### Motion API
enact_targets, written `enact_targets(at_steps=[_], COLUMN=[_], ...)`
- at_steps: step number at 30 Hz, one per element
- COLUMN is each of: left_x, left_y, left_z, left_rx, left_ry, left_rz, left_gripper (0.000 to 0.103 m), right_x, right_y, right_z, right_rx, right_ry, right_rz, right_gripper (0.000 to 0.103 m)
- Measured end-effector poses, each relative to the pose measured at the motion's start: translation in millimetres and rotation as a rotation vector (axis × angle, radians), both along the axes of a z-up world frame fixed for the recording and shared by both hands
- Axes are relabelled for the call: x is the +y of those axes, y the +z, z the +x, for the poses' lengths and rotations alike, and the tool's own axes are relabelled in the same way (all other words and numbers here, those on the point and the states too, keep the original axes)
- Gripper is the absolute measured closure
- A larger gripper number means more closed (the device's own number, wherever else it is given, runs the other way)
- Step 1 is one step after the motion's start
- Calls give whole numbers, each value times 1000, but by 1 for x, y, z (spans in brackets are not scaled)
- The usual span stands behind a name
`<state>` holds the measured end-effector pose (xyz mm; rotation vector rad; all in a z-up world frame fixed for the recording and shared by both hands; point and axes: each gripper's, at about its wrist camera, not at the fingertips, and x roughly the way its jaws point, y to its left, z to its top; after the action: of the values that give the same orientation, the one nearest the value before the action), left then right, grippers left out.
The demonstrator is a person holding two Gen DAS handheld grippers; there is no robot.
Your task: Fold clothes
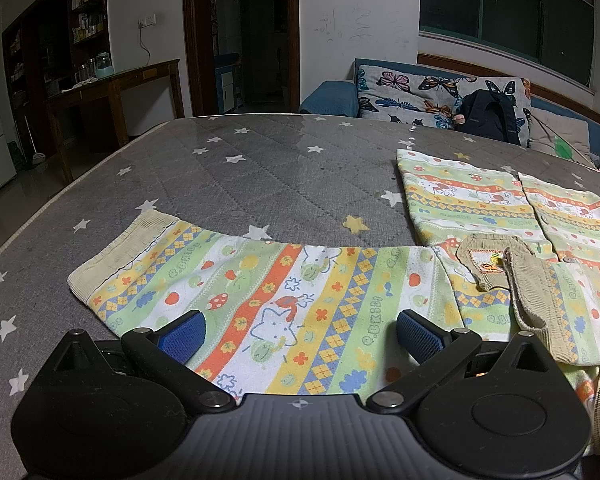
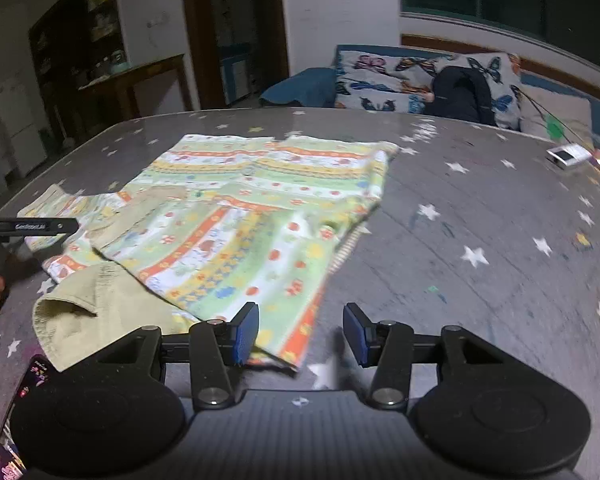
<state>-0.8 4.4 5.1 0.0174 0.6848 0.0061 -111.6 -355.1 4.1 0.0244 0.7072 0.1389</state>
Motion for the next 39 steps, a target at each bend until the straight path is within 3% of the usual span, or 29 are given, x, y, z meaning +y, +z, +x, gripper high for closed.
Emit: enact_targets(at_steps=[9,39], left_x=[0,0], left_y=[0,0], left_z=[0,0], left_rx=[0,0], left_ry=[0,0], left_rz=[0,0], left_gripper=[0,0], right_x=[-8,-11], right_y=[-10,-13], right_z=[-7,-8], right_rx=[-18,-25], right_ry=[-28,-44], right_rz=[7,14], right_gripper=[49,42])
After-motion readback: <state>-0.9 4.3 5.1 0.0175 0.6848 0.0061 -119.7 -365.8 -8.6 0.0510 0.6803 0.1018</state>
